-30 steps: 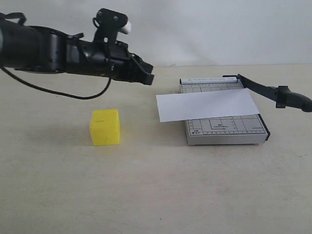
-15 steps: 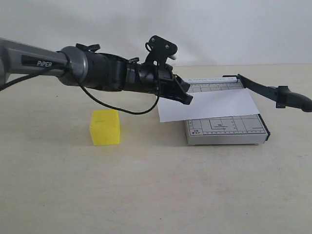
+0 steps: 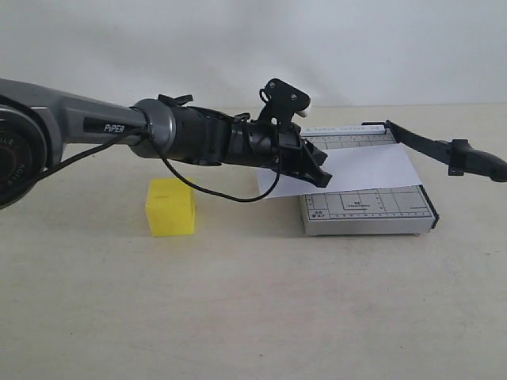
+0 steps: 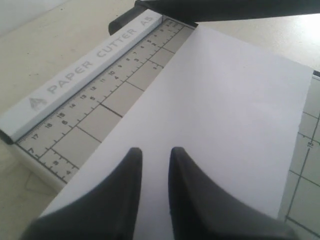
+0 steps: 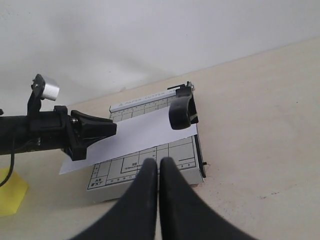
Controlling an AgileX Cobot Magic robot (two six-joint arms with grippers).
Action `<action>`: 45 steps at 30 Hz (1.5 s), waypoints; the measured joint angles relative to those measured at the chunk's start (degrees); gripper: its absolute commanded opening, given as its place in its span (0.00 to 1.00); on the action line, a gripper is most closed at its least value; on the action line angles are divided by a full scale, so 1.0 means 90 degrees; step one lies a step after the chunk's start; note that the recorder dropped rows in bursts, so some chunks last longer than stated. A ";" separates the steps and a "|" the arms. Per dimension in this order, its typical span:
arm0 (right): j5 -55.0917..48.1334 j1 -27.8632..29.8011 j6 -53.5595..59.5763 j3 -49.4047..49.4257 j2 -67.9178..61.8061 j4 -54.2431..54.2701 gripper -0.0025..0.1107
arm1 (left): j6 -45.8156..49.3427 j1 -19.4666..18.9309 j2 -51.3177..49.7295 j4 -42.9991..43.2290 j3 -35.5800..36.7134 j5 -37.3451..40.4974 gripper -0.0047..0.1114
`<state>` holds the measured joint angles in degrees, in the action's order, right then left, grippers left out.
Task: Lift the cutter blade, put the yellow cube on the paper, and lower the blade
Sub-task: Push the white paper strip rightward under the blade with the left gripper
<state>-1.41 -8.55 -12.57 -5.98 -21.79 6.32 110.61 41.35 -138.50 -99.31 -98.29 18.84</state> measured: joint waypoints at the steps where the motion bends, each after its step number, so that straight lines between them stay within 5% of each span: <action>1: 0.0000 0.0000 0.0000 0.0000 0.0000 0.0000 0.03 | 0.0000 0.0000 0.0000 0.0000 0.0000 0.0000 0.22; 45: 0.0011 0.0000 0.0000 0.0000 0.0000 0.0000 0.03 | -0.0110 0.0399 -0.0781 -0.0113 -0.0999 0.0165 0.22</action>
<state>-1.31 -8.55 -12.57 -5.98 -21.79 6.32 109.62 44.95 -145.53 -100.33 -107.28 20.32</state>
